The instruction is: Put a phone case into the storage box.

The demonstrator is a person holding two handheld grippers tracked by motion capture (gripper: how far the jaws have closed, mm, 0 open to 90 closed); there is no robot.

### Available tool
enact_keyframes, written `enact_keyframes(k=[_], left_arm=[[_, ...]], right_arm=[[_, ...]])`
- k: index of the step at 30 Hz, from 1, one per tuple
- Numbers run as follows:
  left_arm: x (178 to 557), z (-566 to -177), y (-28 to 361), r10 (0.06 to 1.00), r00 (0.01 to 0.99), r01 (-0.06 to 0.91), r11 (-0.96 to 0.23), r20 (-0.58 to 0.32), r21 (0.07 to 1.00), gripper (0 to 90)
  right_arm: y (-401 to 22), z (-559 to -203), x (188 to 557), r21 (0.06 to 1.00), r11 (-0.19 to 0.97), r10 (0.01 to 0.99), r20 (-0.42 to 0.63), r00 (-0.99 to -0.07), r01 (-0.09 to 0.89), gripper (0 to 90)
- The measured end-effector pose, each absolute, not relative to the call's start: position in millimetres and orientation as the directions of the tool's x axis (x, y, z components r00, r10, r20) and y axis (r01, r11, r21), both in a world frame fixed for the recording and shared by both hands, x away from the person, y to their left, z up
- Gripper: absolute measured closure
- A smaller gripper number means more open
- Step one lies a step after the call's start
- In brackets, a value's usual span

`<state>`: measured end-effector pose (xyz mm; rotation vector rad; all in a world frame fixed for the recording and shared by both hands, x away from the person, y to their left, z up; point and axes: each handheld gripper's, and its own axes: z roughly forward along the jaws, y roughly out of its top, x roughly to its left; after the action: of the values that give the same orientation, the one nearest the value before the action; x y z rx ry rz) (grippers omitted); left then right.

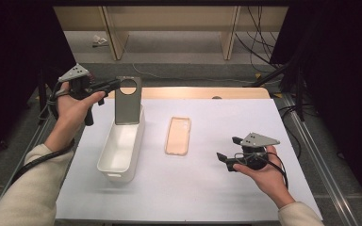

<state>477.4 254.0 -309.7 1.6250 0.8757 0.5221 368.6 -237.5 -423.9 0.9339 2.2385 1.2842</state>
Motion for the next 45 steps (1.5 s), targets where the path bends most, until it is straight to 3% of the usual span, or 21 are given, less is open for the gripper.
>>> enact_keyframes(k=[45], left_arm=[[511,-328,255,0.793,0.603,0.268,-0.100,-0.086,0.958,81.6]], right_arm=[[-239,-425,370,0.864,0.348,0.725,-0.002,-0.688,0.364,17.1]])
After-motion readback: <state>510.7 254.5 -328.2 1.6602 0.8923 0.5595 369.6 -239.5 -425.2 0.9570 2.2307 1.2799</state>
